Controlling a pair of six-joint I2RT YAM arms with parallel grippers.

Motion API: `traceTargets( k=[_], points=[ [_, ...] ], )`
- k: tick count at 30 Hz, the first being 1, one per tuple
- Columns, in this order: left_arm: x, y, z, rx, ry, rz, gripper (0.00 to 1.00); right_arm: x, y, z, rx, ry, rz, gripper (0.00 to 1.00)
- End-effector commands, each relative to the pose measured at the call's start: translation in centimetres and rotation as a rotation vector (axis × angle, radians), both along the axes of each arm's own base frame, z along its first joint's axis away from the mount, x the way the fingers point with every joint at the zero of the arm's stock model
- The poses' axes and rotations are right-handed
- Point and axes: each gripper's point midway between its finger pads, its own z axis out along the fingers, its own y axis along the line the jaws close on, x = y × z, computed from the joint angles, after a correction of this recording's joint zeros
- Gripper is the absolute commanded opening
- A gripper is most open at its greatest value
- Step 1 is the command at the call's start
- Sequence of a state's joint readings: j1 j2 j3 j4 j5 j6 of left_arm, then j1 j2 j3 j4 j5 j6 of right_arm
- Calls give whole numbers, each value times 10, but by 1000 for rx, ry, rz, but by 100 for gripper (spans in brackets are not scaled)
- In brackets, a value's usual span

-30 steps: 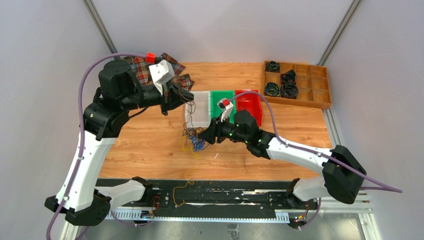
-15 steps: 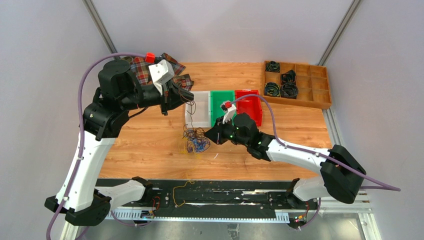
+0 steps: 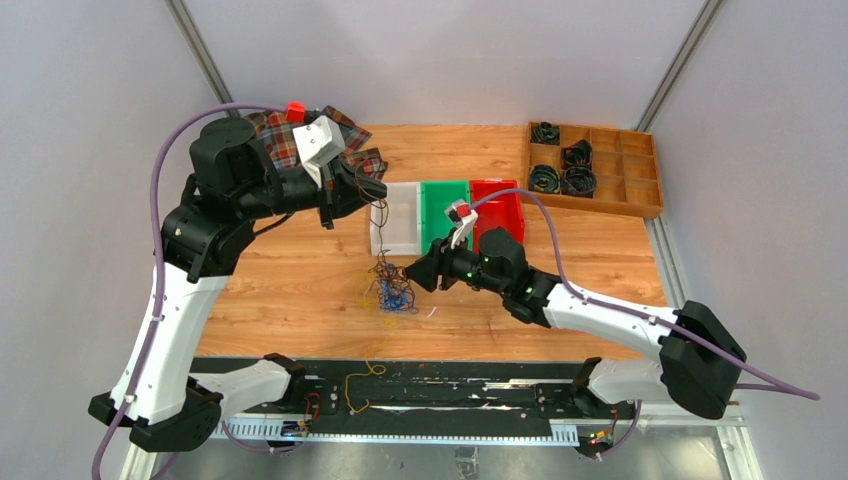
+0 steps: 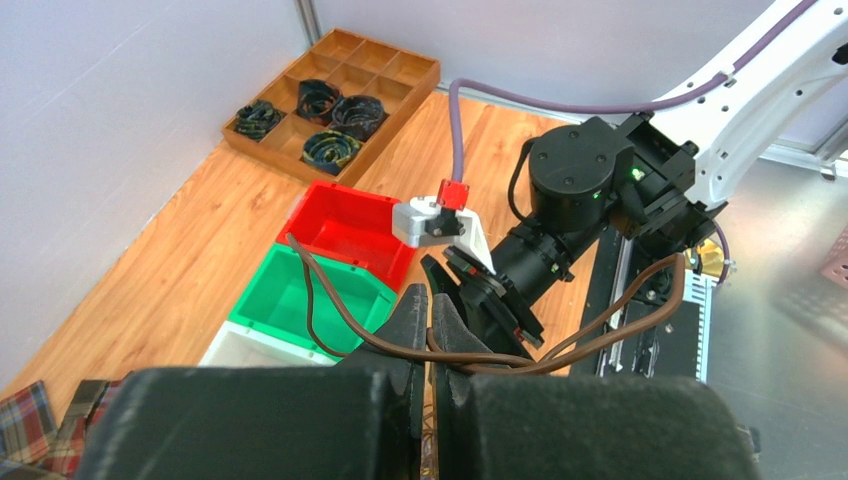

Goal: Untangle the cables
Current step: Untie the cable.

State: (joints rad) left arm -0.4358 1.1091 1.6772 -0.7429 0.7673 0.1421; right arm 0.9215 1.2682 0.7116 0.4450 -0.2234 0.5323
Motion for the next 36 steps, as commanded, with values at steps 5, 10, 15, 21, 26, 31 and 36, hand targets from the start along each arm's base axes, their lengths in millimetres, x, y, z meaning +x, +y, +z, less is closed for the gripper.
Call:
traceTargets(
  k=[5, 10, 15, 21, 26, 31, 36],
  points=[
    [-8, -2, 18, -31, -43, -28, 1, -24, 28, 19, 70, -9, 172, 46],
    [-9, -3, 18, -32, -42, -34, 1, -26, 32, 24, 88, -11, 178, 46],
    [-9, -4, 17, -33, -37, -38, 1, -27, 43, 28, 97, -7, 194, 44],
    [-11, -4, 18, -34, -36, -44, 1, -22, 53, 18, 86, 22, 174, 28],
    [-12, -4, 20, -37, -41, -45, 1, -15, 56, 12, 49, 10, 112, 1],
    [-15, 0, 31, -46, -84, -34, 1, 0, 33, -5, -6, 3, -26, 1],
    [-16, 6, 48, -48, -172, -4, 1, 24, -14, -34, -80, 11, -239, 1]
  ],
)
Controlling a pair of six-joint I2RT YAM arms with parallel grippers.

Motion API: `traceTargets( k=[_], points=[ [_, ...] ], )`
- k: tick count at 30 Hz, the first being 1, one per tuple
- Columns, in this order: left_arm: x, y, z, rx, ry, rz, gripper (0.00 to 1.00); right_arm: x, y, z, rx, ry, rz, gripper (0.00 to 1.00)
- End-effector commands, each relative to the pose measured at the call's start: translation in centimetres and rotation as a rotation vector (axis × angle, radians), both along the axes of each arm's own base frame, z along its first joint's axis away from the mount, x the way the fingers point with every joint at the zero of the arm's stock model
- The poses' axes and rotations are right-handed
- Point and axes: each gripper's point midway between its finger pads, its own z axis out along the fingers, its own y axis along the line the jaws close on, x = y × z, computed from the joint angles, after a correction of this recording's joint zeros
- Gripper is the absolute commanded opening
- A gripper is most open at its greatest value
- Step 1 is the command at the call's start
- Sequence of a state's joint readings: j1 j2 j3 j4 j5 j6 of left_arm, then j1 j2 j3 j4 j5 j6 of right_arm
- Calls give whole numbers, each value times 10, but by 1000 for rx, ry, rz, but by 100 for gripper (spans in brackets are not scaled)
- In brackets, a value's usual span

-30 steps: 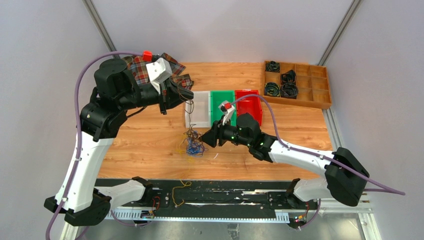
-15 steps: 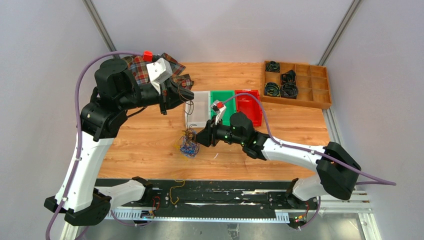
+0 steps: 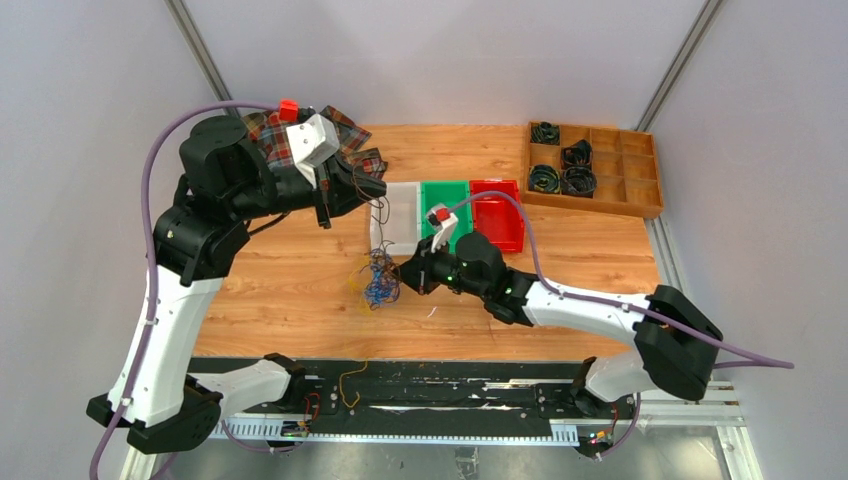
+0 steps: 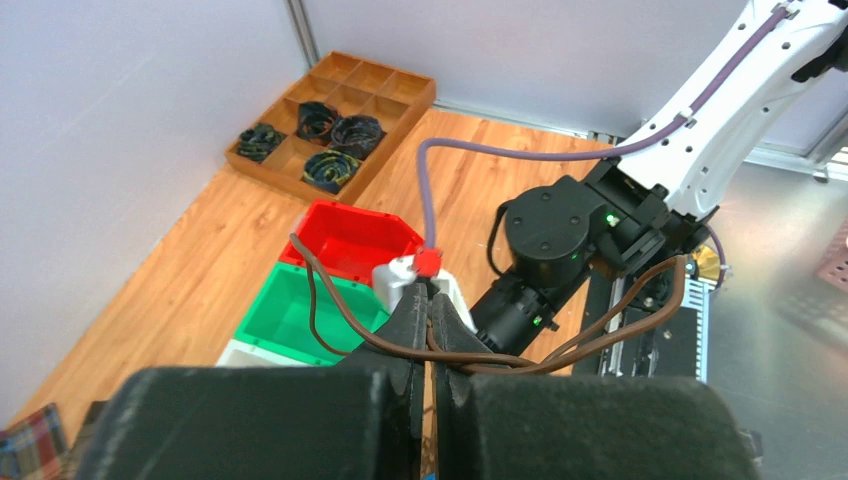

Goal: Untangle the cables
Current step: Untie the cable.

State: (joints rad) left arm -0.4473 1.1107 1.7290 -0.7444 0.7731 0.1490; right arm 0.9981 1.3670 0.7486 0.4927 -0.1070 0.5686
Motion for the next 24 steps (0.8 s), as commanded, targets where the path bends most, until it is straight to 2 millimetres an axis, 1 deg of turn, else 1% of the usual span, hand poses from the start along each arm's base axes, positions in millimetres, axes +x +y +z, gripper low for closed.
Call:
traceTargets(
  k=[1, 4, 8, 14, 16, 19, 21, 22, 24],
  points=[
    [-9, 8, 34, -32, -139, 21, 1, 28, -49, -29, -87, 1, -230, 1],
    [-5, 11, 46, -32, -193, 45, 0, 35, -76, -49, -115, 33, -302, 1],
    [4, 14, 61, -31, -252, 81, 0, 37, -104, -72, -174, 51, -380, 1],
    [24, 20, 83, -30, -323, 172, 0, 34, -131, -102, -253, 87, -444, 1],
    [31, 21, 85, -26, -325, 198, 1, 33, -135, -104, -262, 84, -446, 1],
    [34, 19, 77, -18, -303, 195, 1, 37, -141, -91, -287, 41, -458, 1],
    [38, 21, 79, -21, -311, 216, 1, 42, -149, -81, -309, 5, -490, 1],
    [40, 24, 84, -28, -335, 239, 1, 46, -156, -79, -326, 1, -519, 1],
    [48, 37, 106, -65, -416, 335, 1, 51, -171, -88, -359, 46, -573, 1]
  ],
)
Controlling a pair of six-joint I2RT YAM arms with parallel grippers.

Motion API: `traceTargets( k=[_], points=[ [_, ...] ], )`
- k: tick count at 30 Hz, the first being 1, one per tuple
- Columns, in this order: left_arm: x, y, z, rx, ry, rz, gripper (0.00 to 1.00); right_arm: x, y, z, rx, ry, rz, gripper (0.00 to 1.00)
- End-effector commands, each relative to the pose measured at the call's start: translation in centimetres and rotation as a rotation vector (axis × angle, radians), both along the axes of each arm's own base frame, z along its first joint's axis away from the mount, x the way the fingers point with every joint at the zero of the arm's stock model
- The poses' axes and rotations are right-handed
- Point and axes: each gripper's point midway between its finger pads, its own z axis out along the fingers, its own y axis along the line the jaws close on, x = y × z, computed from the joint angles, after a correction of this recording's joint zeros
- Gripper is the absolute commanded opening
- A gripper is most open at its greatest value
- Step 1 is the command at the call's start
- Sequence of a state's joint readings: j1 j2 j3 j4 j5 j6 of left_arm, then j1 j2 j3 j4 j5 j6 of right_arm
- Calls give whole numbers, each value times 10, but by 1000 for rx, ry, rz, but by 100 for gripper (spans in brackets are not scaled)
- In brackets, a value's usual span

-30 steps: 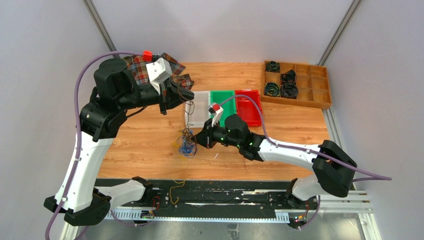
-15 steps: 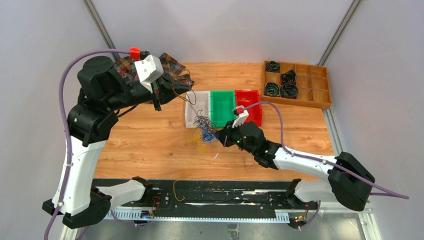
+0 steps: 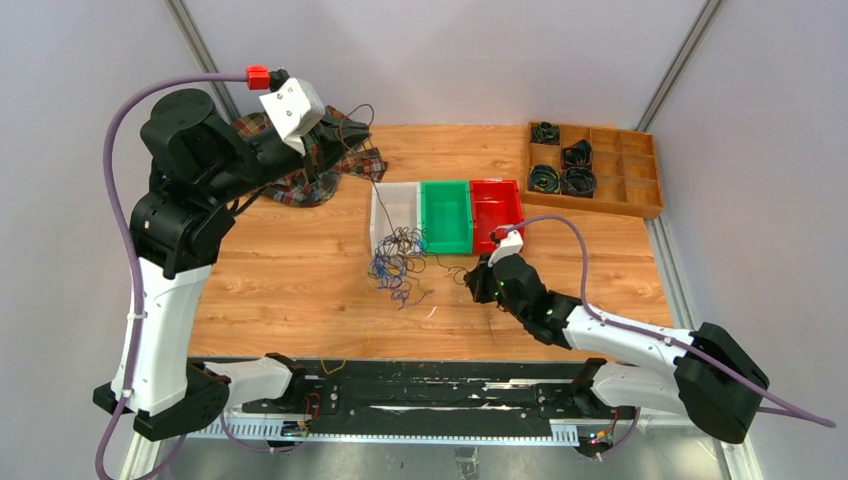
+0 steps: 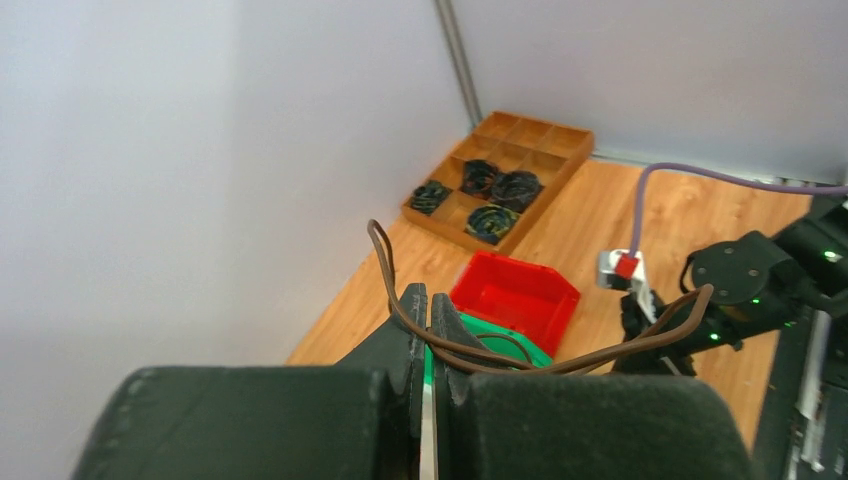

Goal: Untangle the cables
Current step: Untie the cable.

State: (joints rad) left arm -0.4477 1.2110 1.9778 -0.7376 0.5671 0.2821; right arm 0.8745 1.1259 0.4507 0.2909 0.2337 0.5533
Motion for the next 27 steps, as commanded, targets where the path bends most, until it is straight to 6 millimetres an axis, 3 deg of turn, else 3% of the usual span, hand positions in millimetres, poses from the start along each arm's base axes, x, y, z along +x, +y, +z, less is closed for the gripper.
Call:
traceTargets(
  k=[1, 5, 9, 20, 27],
  points=[
    [15, 27, 54, -97, -209, 191, 1, 19, -36, -2, -78, 18, -142, 0],
    [29, 64, 97, -146, -383, 411, 1, 11, -46, -28, -99, 85, -181, 1],
    [36, 85, 115, -161, -460, 539, 1, 4, -63, -50, -164, 147, -239, 0],
    [22, 143, 171, -346, -648, 819, 1, -11, -102, -72, -323, 233, -357, 1],
    [26, 117, 147, -318, -553, 682, 1, -16, -89, -75, -329, 275, -274, 1]
  ],
)
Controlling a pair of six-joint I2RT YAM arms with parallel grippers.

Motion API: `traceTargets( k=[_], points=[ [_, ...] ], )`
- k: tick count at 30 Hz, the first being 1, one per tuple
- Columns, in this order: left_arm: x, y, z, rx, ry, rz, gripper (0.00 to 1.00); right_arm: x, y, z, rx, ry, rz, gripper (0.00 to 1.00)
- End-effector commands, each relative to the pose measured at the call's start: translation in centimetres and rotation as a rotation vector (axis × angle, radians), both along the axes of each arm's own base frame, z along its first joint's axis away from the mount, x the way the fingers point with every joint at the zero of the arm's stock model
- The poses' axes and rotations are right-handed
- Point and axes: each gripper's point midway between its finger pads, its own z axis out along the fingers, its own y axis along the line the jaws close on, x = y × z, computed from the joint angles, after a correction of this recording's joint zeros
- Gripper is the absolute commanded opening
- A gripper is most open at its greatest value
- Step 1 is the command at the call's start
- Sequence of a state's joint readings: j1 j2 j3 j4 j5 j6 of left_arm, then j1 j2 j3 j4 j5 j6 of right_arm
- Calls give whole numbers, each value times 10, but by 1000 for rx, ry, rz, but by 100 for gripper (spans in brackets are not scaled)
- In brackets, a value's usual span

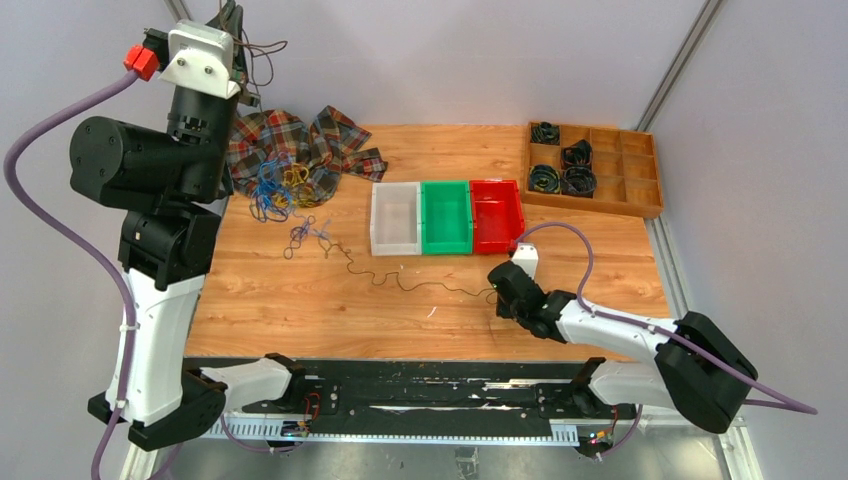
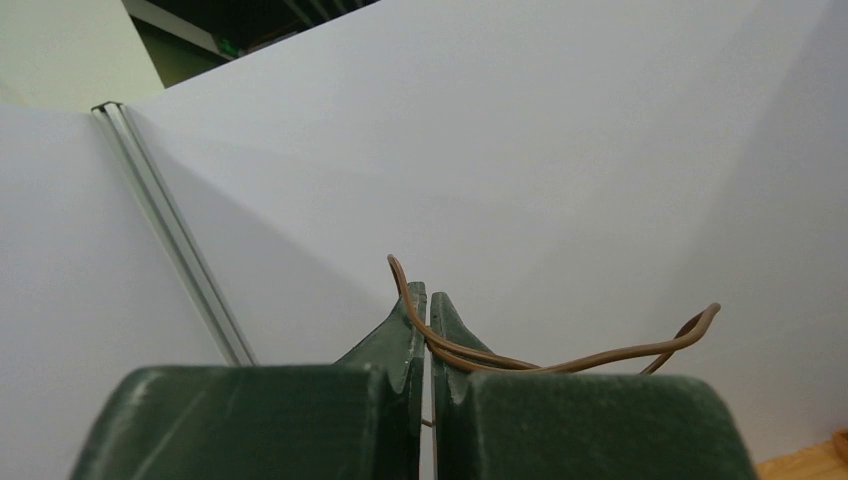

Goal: Untangle the cables
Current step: Untie the cable.

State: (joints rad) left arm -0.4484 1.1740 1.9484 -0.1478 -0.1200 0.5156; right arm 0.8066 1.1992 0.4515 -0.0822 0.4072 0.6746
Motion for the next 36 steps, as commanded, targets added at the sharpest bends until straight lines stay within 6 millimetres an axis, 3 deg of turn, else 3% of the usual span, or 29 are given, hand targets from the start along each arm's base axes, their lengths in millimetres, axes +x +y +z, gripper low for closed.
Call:
traceTargets(
  k=[1, 5, 10, 13, 16, 21, 24, 36],
  points=[
    [-8, -11, -5, -19, 10, -88, 1, 2, 5, 6, 9, 15, 24, 0],
    [-13, -39, -33, 20, 83, -246, 1, 13, 22, 44, 68, -79, 108, 7],
    [-25, -73, -70, 66, 199, -458, 1, 25, 54, 115, 191, -257, 270, 43],
    [-31, -88, -90, 73, 267, -555, 1, 24, 82, 157, 271, -362, 441, 50],
    [-35, -99, -107, 63, 325, -630, 1, 13, 114, 198, 394, -477, 621, 69],
    [-37, -110, -122, 13, 394, -709, 1, -8, 155, 252, 503, -608, 808, 70],
    [-36, -114, -127, -15, 425, -733, 1, -13, 174, 264, 496, -633, 846, 71],
    [-43, -117, -128, -68, 470, -785, 1, 7, 229, 262, 544, -618, 854, 68]
  ],
)
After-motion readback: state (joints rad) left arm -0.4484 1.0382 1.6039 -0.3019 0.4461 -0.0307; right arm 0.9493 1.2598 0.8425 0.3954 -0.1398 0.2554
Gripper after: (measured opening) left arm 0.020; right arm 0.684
